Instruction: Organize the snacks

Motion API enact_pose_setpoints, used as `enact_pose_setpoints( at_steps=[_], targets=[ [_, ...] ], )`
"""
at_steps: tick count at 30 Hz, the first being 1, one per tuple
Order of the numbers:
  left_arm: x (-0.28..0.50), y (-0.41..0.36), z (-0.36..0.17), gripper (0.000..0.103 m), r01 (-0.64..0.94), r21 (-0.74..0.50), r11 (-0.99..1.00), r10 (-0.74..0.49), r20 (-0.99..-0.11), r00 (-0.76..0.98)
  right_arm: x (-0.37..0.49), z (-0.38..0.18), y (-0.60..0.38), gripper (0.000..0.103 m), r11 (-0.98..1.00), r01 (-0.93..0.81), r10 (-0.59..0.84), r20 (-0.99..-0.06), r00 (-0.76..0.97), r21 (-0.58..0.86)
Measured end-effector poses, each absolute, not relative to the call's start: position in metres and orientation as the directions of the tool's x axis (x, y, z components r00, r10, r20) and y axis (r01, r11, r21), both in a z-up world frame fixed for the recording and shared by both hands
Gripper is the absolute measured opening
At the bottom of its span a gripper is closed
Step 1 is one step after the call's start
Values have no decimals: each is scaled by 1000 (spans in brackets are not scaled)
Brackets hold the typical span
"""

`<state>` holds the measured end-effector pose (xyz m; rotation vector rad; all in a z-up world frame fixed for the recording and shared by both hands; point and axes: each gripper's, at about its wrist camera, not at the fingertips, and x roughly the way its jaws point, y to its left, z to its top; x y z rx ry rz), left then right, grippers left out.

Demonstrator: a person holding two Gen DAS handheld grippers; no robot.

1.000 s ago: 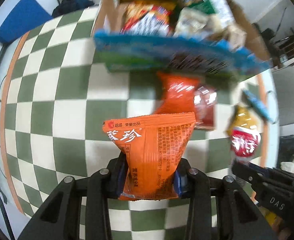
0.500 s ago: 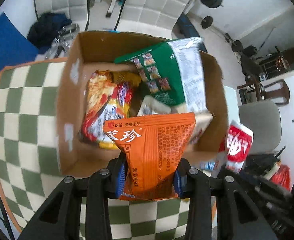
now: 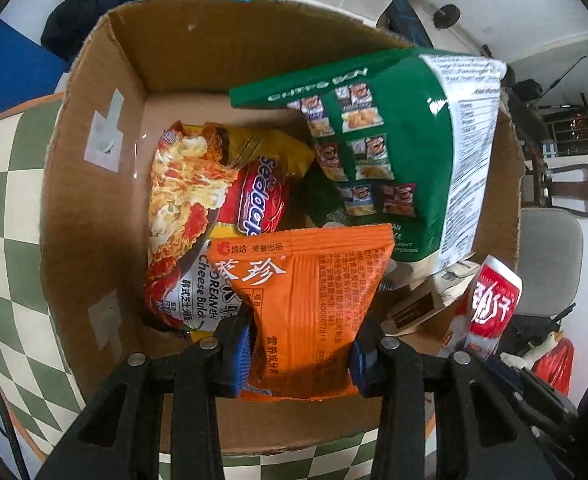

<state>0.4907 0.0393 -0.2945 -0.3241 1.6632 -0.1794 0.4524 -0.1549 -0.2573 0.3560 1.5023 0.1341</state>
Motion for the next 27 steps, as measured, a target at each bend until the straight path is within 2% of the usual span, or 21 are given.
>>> enact_pose_setpoints(
  at_steps=[1,2,4,6,8,10,12,15,17,20,27],
  targets=[
    [490,39,-295,38,-107,-299,948,-310,-945,-104,454,-258,-155,30,942,126,303,-950,69,310],
    [489,40,-296,39,-109,-297,949,-309,-945,-111,455,-259,-154,37,944,119,301,-951,65,307],
    [486,42,-294,47,-114,-304,946,-317,-941,-121,457,-258,-153,45,951,104,286,-957,51,289],
    [484,42,-286,63,-99,-295,950,-304,-947,-103,457,-256,-152,67,953,92,286,-957,44,289],
    [480,40,-273,65,-68,-271,960,-276,-958,-73,456,-251,-152,73,956,76,282,-958,48,285],
    [476,39,-262,65,-49,-263,964,-265,-963,-49,454,-242,-152,75,961,57,268,-962,59,271],
    [466,36,-248,68,-26,-244,969,-244,-969,-20,451,-235,-152,87,965,43,256,-964,67,259],
    [453,34,-226,78,6,-210,978,-210,-977,38,447,-220,-151,93,970,22,240,-967,89,243],
    [445,34,-213,81,22,-191,981,-192,-979,70,443,-209,-150,93,976,1,216,-970,108,218],
    [444,38,-204,90,28,-169,985,-171,-979,110,437,-196,-151,94,984,-24,180,-974,136,179],
    [421,38,-176,98,39,-114,993,-120,-973,199,416,-172,-150,96,989,-59,146,-972,185,137]
  ],
)
